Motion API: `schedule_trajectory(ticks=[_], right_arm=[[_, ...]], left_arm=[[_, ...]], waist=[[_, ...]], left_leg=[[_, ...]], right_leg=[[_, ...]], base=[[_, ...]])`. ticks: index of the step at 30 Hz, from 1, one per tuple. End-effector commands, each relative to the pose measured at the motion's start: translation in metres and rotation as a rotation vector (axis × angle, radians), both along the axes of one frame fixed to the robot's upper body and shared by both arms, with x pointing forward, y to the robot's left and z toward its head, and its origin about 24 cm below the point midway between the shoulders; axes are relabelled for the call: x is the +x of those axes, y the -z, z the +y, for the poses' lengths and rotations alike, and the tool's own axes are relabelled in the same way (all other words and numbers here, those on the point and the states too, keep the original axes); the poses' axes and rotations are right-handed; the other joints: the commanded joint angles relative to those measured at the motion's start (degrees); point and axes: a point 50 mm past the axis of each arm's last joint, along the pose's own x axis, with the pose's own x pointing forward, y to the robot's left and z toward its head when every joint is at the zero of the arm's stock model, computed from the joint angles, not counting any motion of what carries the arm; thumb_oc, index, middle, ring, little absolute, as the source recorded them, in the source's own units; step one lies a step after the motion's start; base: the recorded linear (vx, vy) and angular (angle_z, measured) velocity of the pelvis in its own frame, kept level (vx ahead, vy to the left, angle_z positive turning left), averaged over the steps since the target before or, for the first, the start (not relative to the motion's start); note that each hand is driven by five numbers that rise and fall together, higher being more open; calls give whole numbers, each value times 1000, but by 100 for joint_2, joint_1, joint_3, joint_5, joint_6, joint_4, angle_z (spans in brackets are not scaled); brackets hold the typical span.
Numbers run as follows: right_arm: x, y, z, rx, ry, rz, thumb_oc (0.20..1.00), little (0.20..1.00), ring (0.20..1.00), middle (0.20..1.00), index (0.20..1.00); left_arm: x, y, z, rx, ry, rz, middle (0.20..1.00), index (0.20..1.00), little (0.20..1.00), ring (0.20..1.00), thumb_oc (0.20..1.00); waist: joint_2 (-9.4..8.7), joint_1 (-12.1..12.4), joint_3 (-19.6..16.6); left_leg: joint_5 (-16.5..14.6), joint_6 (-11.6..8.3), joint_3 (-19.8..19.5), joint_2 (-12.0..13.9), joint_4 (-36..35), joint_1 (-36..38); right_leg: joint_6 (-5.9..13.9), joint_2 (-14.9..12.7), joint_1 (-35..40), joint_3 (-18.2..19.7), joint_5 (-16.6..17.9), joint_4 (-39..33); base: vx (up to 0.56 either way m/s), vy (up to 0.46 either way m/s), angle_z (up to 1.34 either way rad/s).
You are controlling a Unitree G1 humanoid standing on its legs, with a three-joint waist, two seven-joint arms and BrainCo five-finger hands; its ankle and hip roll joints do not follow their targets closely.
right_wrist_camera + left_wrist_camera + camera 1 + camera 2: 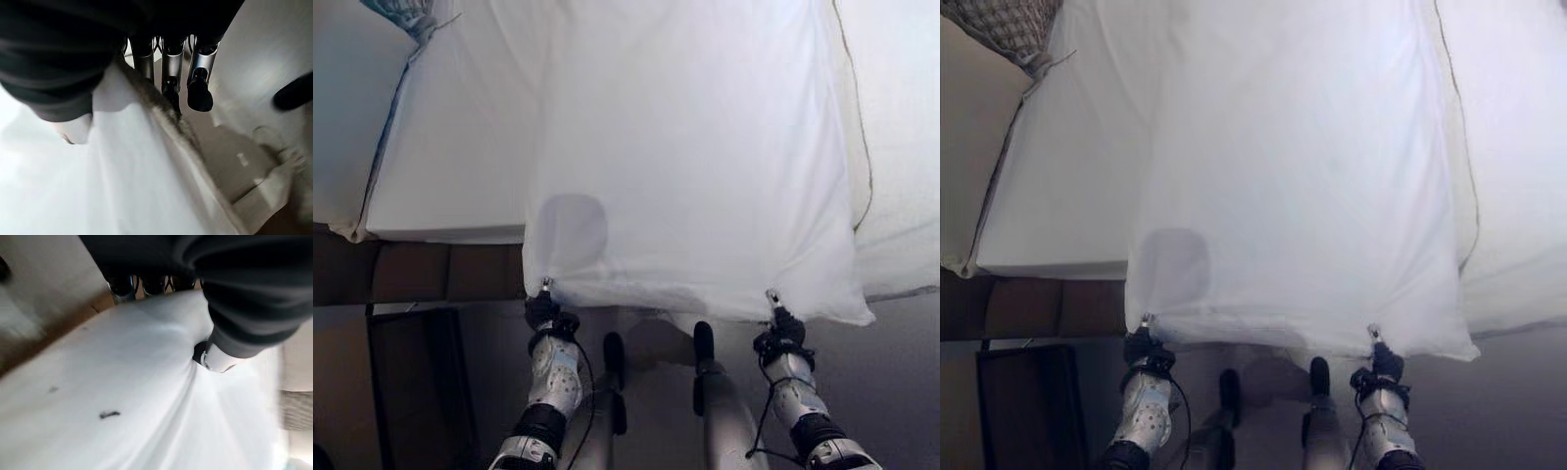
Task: Make the bed
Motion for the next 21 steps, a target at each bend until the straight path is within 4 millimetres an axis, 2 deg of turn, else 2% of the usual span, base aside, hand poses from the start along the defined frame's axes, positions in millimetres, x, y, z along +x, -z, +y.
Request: schedule_trajectory(ticks=[1, 2, 4, 5, 6, 7, 8, 10, 11, 14, 17, 21], right_arm=[[-78, 55, -29, -17, 115, 341, 200, 200, 200, 200, 200], [-89, 62, -33, -16, 137, 403, 200, 200, 200, 200, 200], [-89, 62, -33, -16, 137, 402, 200, 200, 200, 200, 200], [-95, 67, -35, -27, 125, 453, 200, 200, 200, 200, 200], [-96, 68, -34, -27, 116, 470, 238, 238, 238, 238, 238], [-96, 68, -34, -27, 116, 470, 385, 385, 385, 385, 385], [-100, 73, -31, -44, 61, 513, 1000, 1000, 1000, 1000, 1000], [-104, 75, -30, -43, 44, 530, 1000, 1000, 1000, 1000, 1000], [-107, 77, -28, -48, 17, 542, 1000, 1000, 1000, 1000, 1000], [-113, 80, -25, -51, -11, 552, 1000, 1000, 1000, 1000, 1000], [-117, 81, -21, -101, -100, 565, 1000, 1000, 1000, 1000, 1000], [-114, 78, -21, -85, -105, 507, 1000, 1000, 1000, 1000, 1000]], left_arm=[[-79, 67, 62, 23, -228, 373, 200, 200, 200, 200, 200], [-92, 83, 57, 31, -148, 480, 200, 200, 200, 200, 200], [-92, 83, 57, 31, -148, 479, 200, 200, 200, 200, 200], [-102, 93, 54, 39, -88, 552, 200, 200, 200, 200, 200], [-101, 92, 54, 48, -73, 551, 200, 200, 200, 200, 200], [-101, 92, 54, 48, -73, 551, 200, 200, 200, 200, 200], [-104, 96, 51, 96, 38, 573, 1000, 1000, 1000, 1000, 1000], [-107, 98, 50, 123, 87, 591, 1000, 1000, 1000, 1000, 1000], [-108, 97, 51, 203, 147, 597, 1000, 1000, 1000, 1000, 1000], [-112, 97, 49, 241, 184, 589, 1000, 1000, 1000, 1000, 1000], [-122, 100, 47, 413, 372, 629, 1000, 1000, 1000, 1000, 1000], [-133, 103, 46, 478, 479, 638, 1000, 1000, 1000, 1000, 1000]], waist=[[-239, 53, -79], [-205, 24, -70], [-209, 25, -84], [-183, -10, -88], [-178, -16, -83], [-178, -16, -82], [-148, -17, -126], [-142, -16, -152], [-129, -6, -190], [-89, 14, -208], [-73, 32, -162], [-51, 30, -103]], left_leg=[[-169, -82, -123, -79, 359, -356], [-208, -84, -128, -59, 400, -323], [-194, -82, -125, -63, 396, -348], [-197, -92, -127, -55, 391, -309], [-190, -96, -134, -48, 362, -281], [-190, -96, -134, -48, 361, -280], [-118, -119, -168, -14, 215, -209], [-80, -124, -193, 6, 123, -175], [-13, -146, -227, 26, 22, -151], [58, -163, -288, 32, -73, -136], [91, -185, -335, 45, -117, -147], [85, -182, -360, 29, -78, -165]], right_leg=[[360, -346, 78, -25, 685, -646], [350, -321, 81, -20, 611, -529], [351, -325, 54, -15, 623, -532], [334, -294, 49, -6, 580, -451], [332, -283, 58, -9, 569, -442], [332, -284, 59, -9, 569, -442], [325, -258, 111, -65, 558, -488], [322, -239, 139, -83, 557, -520], [318, -227, 184, -115, 566, -570], [315, -218, 201, -156, 548, -586], [308, -203, 203, -246, 506, -576], [316, -195, 216, -262, 496, -563]], base=[[33, -18, 7], [21, -14, 9], [13, -4, 9], [23, -12, 5], [0, 0, 0], [29, -54, 1], [24, -44, 1], [29, -62, 10], [24, -58, 16], [16, -46, 12], [12, -58, 3], [9, -19, 3]])
